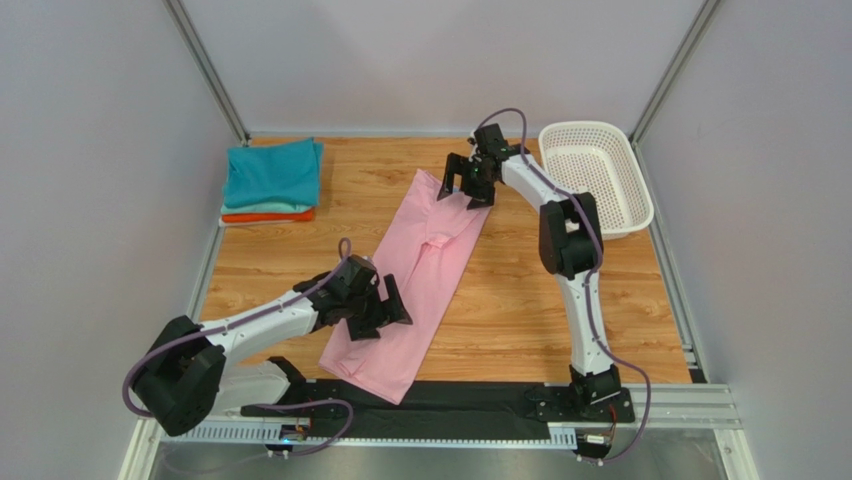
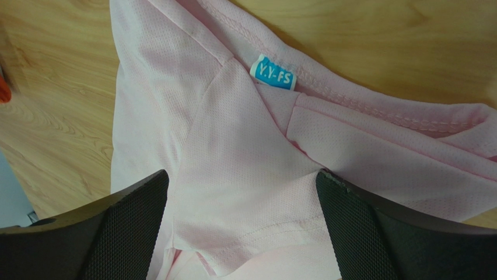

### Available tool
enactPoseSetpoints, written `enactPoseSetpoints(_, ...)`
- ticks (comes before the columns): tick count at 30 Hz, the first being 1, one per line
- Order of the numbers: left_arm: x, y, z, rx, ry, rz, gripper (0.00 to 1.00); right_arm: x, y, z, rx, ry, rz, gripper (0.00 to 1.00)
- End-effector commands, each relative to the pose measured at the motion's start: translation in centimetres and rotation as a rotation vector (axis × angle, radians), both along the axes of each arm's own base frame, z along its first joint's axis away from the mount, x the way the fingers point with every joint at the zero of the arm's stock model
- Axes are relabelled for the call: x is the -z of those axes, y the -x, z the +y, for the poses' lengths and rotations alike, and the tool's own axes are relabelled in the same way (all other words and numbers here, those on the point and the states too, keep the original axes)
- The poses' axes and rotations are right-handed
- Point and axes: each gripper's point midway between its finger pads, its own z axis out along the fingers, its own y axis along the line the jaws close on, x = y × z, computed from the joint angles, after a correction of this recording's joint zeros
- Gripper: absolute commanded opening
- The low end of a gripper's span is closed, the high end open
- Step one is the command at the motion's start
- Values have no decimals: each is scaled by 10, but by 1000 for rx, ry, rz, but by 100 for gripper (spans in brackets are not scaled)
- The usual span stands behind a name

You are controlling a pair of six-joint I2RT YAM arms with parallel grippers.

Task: Fold and stack the t-shirts
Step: Fold the tshirt

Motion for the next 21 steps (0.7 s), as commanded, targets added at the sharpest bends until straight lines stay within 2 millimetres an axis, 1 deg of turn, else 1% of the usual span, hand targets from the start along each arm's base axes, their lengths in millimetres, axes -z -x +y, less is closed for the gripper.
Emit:
enactPoseSetpoints(1, 15, 9, -4, -62, -15, 60, 100, 52, 11, 2, -146, 112, 70, 100)
enactPoseSetpoints(2, 17, 10, -12, -42, -5, 59, 100, 53, 8, 6, -150, 89, 76, 100)
enactPoseSetpoints(3, 15, 9, -18, -47, 7, 60, 100, 65, 8, 8, -150, 86, 95, 100)
enactPoseSetpoints(4, 15, 9, -23, -39, 9, 59, 100, 59, -1, 14, -154, 70, 66, 100)
enactPoseSetpoints(5, 17, 11, -32, -17, 16, 53, 100, 59, -2, 17, -155, 59, 67, 100)
enactPoseSetpoints(6, 13, 8, -39, -11, 25, 45, 100, 66, -4, 17, -154, 59, 72, 100)
enactPoseSetpoints(7, 14, 9, -45, -8, 25, 47, 100, 66, -6, 19, -153, 52, 67, 100)
enactPoseSetpoints(8, 12, 9, -56, 12, 30, 41, 100, 64, -10, 23, -155, 44, 54, 100)
enactPoseSetpoints(10, 11, 10, -67, 27, 32, 40, 100, 61, -18, 27, -151, 29, 25, 100)
enactPoseSetpoints(11, 16, 14, -73, 45, 17, 47, 100, 58, -22, 31, -157, 10, 9, 100)
enactPoseSetpoints(12, 13, 12, -81, 55, 27, 40, 100, 56, -26, 33, -154, 3, -10, 100)
enactPoseSetpoints(13, 13, 15, -86, 72, 24, 40, 100, 53, -35, 35, -153, -8, -47, 100)
enactPoseSetpoints(14, 19, 14, -87, 71, -3, 39, 100, 51, -38, 38, -154, -16, -67, 100)
enactPoseSetpoints(16, 16, 8, -94, 60, -3, 39, 100, 49, -49, 42, -143, -34, -107, 100)
enactPoseSetpoints(17, 16, 6, -98, 69, 0, 37, 100, 47, -50, 46, -144, -54, -113, 100)
enactPoseSetpoints(18, 8, 2, -105, 79, 17, 25, 100, 47, -52, 48, -141, -67, -119, 100)
enactPoseSetpoints(19, 5, 2, -109, 94, 24, 17, 100, 43, -57, 50, -138, -79, -138, 100)
enactPoseSetpoints(20, -3, -1, -111, 110, 17, -1, 100, 40, -59, 51, -135, -80, -147, 100)
enactPoseSetpoints(21, -7, -3, -112, 117, 9, -15, 100, 29, -64, 52, -137, -89, -172, 100)
